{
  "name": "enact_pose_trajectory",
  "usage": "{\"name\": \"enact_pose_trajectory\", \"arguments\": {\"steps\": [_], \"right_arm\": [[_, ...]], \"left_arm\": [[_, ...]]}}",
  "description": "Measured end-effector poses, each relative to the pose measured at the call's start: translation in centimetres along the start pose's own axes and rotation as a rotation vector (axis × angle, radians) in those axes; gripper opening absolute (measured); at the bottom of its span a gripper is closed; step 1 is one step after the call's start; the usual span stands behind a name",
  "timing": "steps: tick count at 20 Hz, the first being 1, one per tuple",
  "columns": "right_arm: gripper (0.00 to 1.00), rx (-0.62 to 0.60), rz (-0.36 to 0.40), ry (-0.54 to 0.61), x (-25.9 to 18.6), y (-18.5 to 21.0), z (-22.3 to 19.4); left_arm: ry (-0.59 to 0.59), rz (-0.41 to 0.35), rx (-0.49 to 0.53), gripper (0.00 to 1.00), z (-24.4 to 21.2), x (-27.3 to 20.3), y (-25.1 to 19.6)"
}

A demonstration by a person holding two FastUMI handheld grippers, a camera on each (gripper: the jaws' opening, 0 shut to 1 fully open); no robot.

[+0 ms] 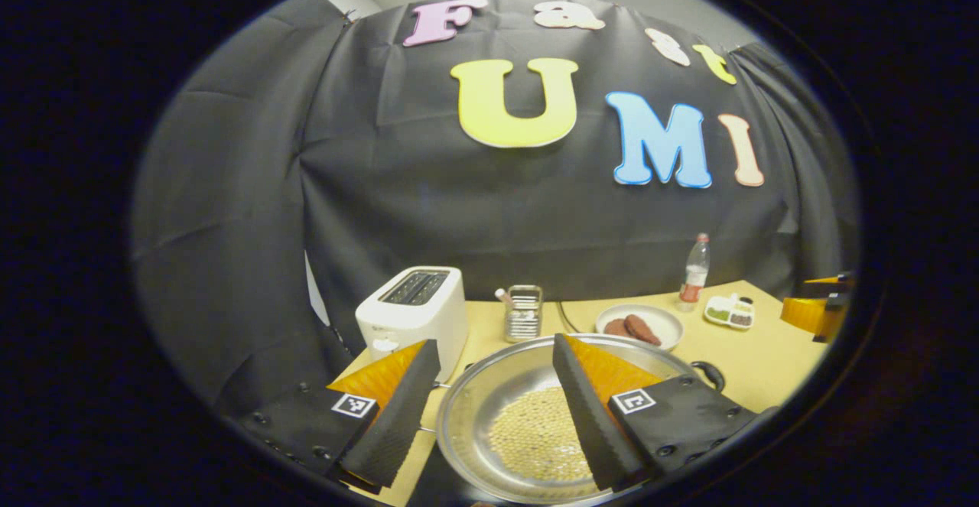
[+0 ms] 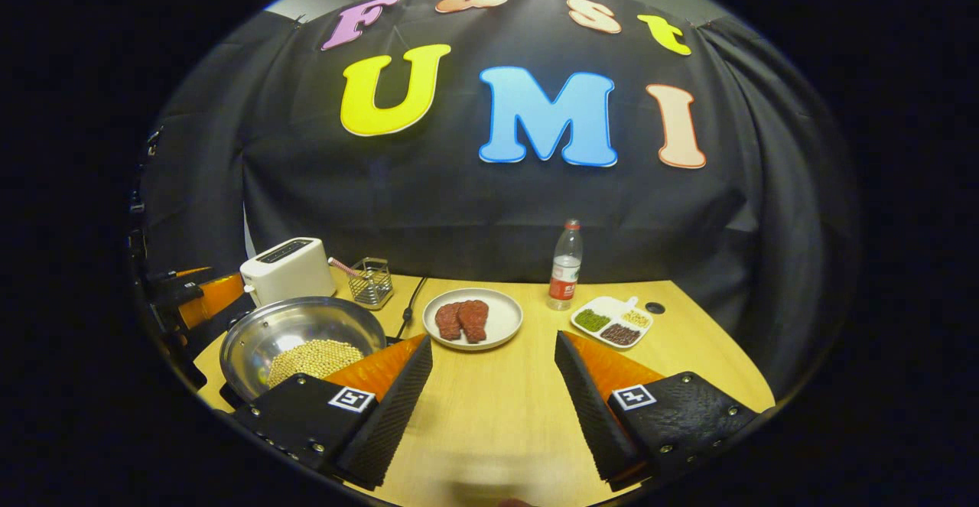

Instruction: First push the handle of the pot to place it horizontally, then grasp the pot with both hands and set it on the induction cooktop.

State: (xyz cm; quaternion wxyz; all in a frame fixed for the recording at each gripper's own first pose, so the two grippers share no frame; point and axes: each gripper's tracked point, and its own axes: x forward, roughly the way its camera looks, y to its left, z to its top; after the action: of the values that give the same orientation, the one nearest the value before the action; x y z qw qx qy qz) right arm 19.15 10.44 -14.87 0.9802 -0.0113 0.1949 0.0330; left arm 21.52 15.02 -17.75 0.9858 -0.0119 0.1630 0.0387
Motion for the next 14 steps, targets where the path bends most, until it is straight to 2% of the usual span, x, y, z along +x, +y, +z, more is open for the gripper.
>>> {"name": "enact_pose_trajectory", "arguments": {"steps": [3, 4, 5, 6, 8, 9, 14], "right_arm": [[0.97, 0.012, -0.004, -0.05, -2.5, -3.4, 1.4], [0.97, 0.017, -0.005, -0.066, -3.5, -4.6, 1.7], [0.97, 0.023, -0.005, -0.079, -4.4, -5.7, 2.0], [0.97, 0.029, -0.006, -0.095, -5.3, -6.7, 2.4], [0.97, 0.041, -0.003, -0.125, -7.2, -8.6, 3.1], [0.97, 0.044, -0.001, -0.142, -8.1, -9.5, 3.4], [0.97, 0.047, 0.036, -0.211, -13.0, -12.4, 4.4]], "left_arm": [[-0.065, -0.02, -0.015, 0.92, 2.9, -3.2, -4.3], [-0.085, -0.023, -0.011, 0.96, 3.6, -4.1, -5.6], [-0.103, -0.027, -0.004, 0.92, 4.3, -5.2, -6.9], [-0.119, -0.031, 0.001, 1.0, 5.0, -6.2, -8.2], [-0.142, -0.04, 0.006, 0.92, 6.0, -8.3, -10.8], [-0.153, -0.044, 0.005, 0.96, 6.5, -9.4, -11.9], [-0.212, -0.046, 0.016, 0.93, 8.6, -14.7, -16.3]]}}
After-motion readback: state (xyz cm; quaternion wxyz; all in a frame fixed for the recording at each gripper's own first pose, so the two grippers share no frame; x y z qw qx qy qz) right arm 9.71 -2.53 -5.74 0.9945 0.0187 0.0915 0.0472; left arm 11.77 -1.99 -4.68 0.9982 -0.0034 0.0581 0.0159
